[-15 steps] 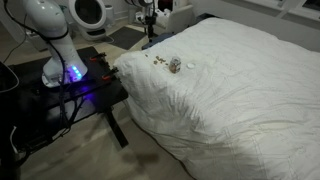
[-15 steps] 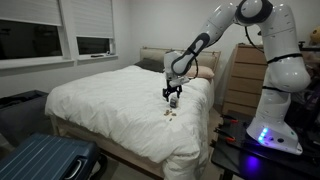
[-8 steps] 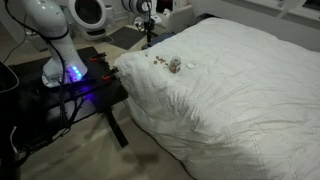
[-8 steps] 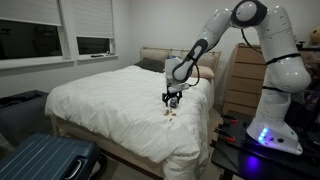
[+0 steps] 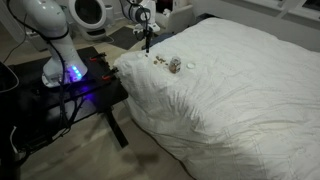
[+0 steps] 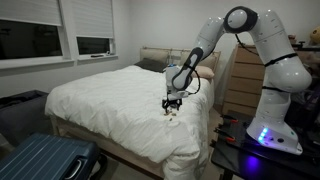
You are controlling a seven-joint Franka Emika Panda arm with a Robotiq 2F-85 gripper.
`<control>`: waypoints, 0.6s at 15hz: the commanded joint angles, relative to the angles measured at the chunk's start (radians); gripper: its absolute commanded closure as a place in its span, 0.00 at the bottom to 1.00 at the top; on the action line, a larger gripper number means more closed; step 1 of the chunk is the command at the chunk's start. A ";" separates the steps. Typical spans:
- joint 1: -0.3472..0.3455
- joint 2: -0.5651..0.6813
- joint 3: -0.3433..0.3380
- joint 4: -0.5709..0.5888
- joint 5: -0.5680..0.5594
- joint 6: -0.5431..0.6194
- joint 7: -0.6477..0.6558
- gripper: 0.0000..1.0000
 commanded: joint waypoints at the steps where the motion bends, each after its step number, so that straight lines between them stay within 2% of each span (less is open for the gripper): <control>1: 0.023 0.049 -0.022 0.021 0.054 0.047 0.017 0.00; 9: 0.045 0.131 -0.051 0.085 0.147 0.073 0.062 0.00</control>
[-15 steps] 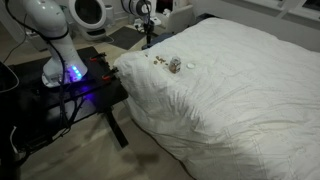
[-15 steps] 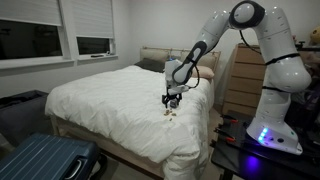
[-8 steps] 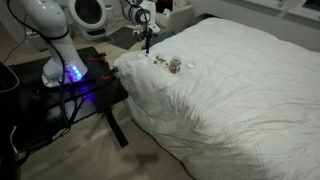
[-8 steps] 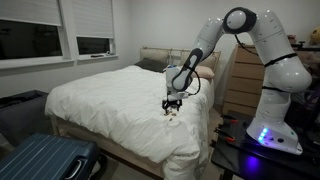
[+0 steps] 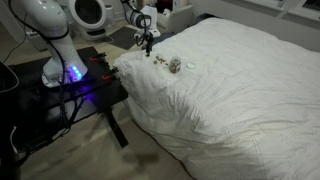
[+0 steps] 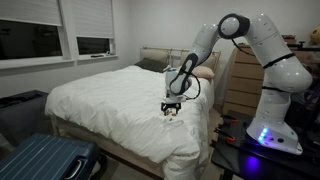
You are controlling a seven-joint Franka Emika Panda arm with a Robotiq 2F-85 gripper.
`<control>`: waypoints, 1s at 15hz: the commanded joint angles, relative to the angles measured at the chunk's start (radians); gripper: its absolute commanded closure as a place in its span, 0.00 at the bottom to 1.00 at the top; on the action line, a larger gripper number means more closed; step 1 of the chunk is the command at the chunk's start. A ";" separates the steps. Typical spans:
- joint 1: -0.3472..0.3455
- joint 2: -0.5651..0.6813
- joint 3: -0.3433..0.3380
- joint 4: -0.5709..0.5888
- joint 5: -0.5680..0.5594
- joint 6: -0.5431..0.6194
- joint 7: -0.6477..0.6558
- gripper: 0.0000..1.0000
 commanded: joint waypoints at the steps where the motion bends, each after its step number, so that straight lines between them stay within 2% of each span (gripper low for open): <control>1: 0.025 0.036 -0.022 0.038 0.042 0.009 0.050 0.00; 13: 0.054 0.086 -0.010 0.076 0.062 0.000 0.109 0.00; 14: 0.056 0.089 -0.009 0.075 0.062 0.000 0.109 0.25; 15: 0.053 0.093 -0.005 0.075 0.065 0.000 0.105 0.26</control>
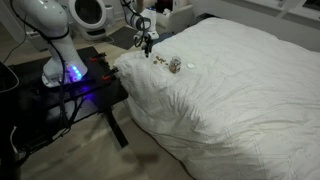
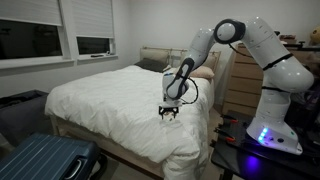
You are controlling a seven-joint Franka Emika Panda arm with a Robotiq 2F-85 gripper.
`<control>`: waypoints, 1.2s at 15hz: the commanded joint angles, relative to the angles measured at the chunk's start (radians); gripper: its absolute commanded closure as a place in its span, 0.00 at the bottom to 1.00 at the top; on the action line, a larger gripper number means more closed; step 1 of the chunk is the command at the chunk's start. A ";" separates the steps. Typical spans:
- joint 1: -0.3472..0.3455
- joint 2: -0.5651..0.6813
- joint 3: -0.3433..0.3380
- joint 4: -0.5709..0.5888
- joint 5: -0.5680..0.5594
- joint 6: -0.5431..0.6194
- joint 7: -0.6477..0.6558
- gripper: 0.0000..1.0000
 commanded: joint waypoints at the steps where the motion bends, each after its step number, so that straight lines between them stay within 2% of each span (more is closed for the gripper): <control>1: 0.006 0.014 0.004 0.009 0.028 -0.002 0.012 0.34; 3: 0.008 0.020 0.004 0.010 0.027 -0.004 0.011 0.49; 4: 0.007 0.022 0.006 0.011 0.028 -0.005 0.010 0.49; 7: 0.006 0.025 0.007 0.012 0.029 -0.007 0.008 0.57; 10: 0.007 0.022 0.005 0.011 0.027 -0.008 0.008 0.51; 11: 0.005 0.020 0.006 0.010 0.028 -0.008 0.007 0.55; 12: 0.005 0.019 0.006 0.008 0.028 -0.008 0.006 0.52; 14: 0.001 0.010 0.012 0.001 0.031 -0.007 0.001 0.60; 16: -0.004 0.003 0.018 -0.001 0.032 -0.010 -0.007 0.87; 17: -0.006 0.002 0.020 -0.001 0.034 -0.012 -0.008 0.96; 18: -0.009 0.001 0.023 -0.002 0.036 -0.012 -0.009 1.00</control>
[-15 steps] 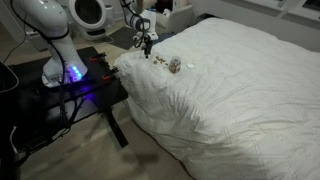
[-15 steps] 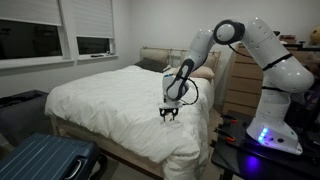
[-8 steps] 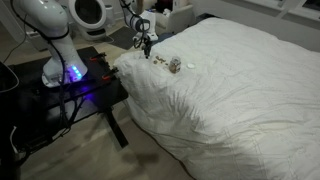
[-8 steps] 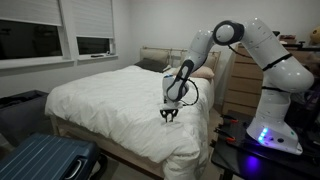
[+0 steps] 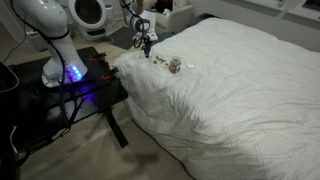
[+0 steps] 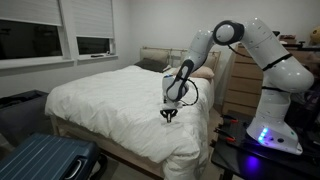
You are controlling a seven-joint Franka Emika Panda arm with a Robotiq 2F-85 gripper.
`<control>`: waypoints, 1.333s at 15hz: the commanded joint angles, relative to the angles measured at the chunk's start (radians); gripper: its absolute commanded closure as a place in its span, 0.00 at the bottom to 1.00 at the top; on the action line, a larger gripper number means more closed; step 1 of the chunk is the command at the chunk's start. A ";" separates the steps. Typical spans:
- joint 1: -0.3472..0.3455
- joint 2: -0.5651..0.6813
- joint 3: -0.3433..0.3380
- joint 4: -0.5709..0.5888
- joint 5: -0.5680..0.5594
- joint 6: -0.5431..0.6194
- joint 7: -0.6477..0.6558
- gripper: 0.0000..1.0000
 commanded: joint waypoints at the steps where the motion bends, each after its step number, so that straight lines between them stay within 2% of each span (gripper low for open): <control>1: -0.012 -0.022 0.017 -0.007 0.035 -0.014 -0.010 1.00; 5: -0.011 -0.049 0.018 -0.025 0.041 -0.027 -0.013 0.99; 9: -0.027 -0.133 0.034 -0.063 0.043 -0.072 -0.039 0.99; 15: -0.033 -0.337 0.037 -0.127 0.020 -0.204 -0.065 0.99; 20: -0.051 -0.515 0.009 -0.191 -0.042 -0.308 -0.044 0.99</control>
